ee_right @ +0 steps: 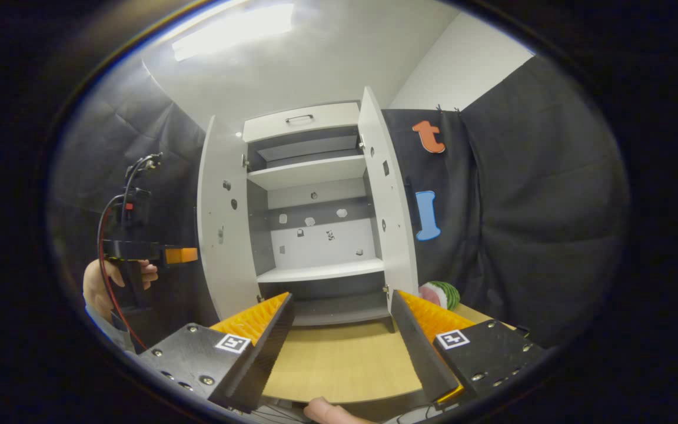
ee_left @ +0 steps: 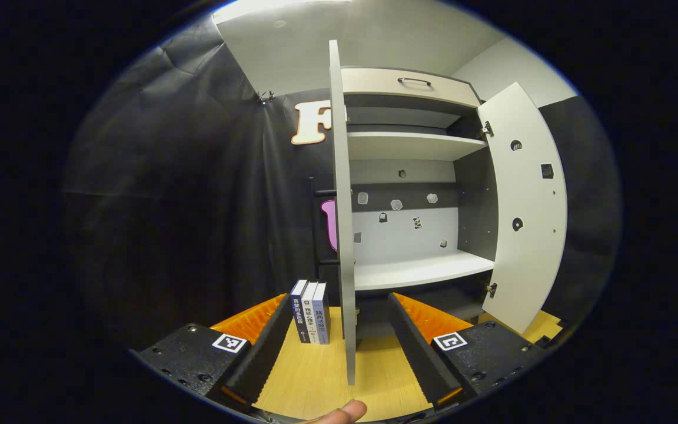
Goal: Open the right door of the double-door shoe cabinet with the right hand, and open the left door with the left hand.
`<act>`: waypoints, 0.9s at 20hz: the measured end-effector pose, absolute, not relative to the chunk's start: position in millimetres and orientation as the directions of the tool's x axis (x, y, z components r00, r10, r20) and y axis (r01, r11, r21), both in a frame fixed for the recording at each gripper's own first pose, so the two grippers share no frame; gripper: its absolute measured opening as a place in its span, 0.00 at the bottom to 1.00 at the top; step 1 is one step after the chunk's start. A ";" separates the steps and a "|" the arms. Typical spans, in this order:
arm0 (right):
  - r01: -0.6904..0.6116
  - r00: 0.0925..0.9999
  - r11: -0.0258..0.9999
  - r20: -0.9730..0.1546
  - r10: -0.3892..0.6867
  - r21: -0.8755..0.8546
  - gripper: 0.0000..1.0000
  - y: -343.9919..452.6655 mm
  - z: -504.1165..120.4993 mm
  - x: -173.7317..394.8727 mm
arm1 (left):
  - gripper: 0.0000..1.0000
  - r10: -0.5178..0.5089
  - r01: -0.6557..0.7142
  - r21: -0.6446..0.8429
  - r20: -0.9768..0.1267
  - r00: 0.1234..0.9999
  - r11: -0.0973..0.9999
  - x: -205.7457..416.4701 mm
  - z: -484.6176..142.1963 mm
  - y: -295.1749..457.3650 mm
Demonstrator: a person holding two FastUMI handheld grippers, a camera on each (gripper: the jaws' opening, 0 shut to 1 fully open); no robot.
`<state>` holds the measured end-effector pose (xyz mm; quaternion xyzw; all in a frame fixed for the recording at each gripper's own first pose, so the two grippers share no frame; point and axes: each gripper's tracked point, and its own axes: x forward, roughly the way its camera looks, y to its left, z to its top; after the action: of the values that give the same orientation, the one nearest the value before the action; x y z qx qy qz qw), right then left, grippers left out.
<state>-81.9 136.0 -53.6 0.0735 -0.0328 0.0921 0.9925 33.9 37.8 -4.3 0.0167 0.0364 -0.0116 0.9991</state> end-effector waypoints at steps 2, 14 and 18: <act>-0.182 0.982 0.974 0.065 0.175 0.138 0.99 134.8 -57.5 -79.5 | 0.99 -0.029 0.029 0.006 -0.048 0.998 1.000 18.7 -4.4 28.4; -0.172 0.984 0.982 0.061 0.168 0.074 0.99 128.9 -61.4 -83.7 | 0.99 -0.060 0.059 -0.054 -0.011 0.998 0.997 -69.0 -52.7 -7.2; -0.187 0.981 0.981 0.057 0.183 0.056 0.94 133.2 -65.0 -87.9 | 0.99 -0.046 0.046 -0.005 -0.014 0.999 0.999 -79.3 -59.5 -7.8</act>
<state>-87.9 133.2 -65.0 0.0304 -0.0257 0.0930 0.9949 -79.3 -7.8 -59.5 -0.0024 0.0072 -0.0232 0.9997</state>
